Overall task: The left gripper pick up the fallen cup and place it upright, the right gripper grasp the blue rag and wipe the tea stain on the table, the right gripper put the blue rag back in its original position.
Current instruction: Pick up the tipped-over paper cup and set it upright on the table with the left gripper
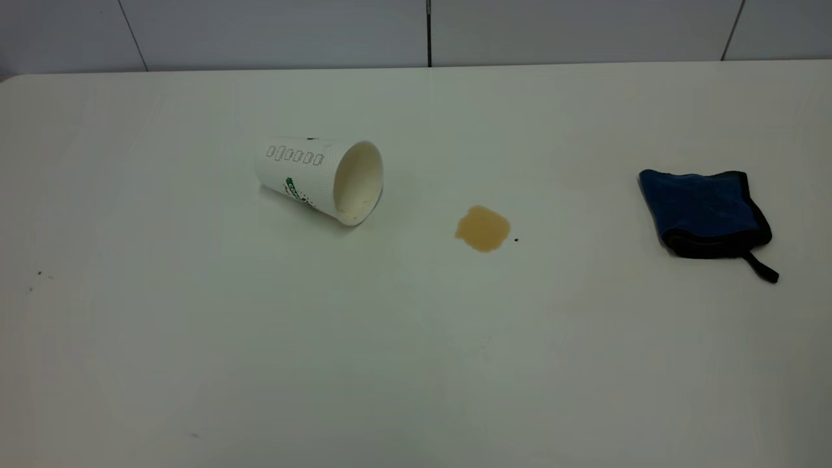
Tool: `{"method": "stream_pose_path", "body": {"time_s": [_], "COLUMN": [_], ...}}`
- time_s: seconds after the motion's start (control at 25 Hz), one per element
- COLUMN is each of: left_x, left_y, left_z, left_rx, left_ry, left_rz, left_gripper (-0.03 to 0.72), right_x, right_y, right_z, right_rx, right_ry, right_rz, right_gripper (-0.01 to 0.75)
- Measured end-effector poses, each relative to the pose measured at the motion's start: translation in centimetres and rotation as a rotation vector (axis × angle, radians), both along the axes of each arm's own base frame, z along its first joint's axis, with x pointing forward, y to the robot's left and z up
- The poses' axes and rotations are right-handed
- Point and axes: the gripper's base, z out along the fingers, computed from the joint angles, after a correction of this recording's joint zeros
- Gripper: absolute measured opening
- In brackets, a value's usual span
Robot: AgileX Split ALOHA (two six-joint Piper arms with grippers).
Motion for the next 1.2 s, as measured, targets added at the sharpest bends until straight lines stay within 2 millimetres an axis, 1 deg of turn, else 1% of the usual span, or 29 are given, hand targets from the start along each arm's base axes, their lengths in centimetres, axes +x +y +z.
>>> {"method": "stream_pose_path", "body": {"time_s": [1.2], "left_x": [0.05], "left_y": [0.14], "left_z": [0.06], "left_rx": [0.018], "left_ry": [-0.009], "left_rz": [0.006], "left_gripper": [0.564], "right_x": [0.00], "right_y": [0.00], "right_z": [0.00], "right_rx": [0.000], "right_ry": [0.000], "right_rz": [0.000], "right_gripper": [0.534]}}
